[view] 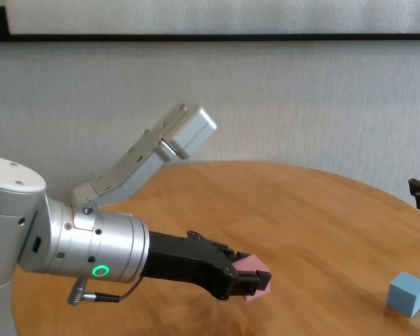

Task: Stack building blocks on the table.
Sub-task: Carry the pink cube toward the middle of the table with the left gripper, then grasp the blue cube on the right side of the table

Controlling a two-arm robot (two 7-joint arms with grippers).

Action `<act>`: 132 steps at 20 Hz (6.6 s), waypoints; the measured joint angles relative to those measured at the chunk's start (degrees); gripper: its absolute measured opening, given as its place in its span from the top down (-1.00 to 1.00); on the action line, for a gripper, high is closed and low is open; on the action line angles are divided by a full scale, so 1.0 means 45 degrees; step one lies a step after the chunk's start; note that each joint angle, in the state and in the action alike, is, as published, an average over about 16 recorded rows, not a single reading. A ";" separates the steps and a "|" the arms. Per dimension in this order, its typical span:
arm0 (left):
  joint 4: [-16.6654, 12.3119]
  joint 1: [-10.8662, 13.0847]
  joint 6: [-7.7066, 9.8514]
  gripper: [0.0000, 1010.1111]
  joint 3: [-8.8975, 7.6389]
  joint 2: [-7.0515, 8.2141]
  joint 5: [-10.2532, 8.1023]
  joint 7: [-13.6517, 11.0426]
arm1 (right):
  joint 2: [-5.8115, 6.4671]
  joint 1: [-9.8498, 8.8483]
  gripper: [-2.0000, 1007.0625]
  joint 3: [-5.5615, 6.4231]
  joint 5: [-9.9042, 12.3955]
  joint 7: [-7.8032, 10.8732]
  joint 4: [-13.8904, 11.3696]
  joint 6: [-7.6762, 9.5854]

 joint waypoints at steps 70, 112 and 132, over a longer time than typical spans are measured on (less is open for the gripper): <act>-0.2970 0.2812 -0.2695 -0.98 -0.3119 -0.0033 -0.0713 0.4131 | 0.0000 0.0000 -1.00 0.0000 0.0000 0.0000 0.0000 0.0000; -0.3067 0.2942 -0.2851 -0.98 -0.3303 -0.0064 -0.0639 0.4387 | 0.1007 0.0186 -1.00 -0.0004 0.1773 0.5167 -0.0656 0.4947; -0.3052 0.2927 -0.2841 -0.98 -0.3284 -0.0062 -0.0639 0.4371 | 0.0071 0.0766 -1.00 -0.0023 0.1234 0.5782 0.0289 0.5772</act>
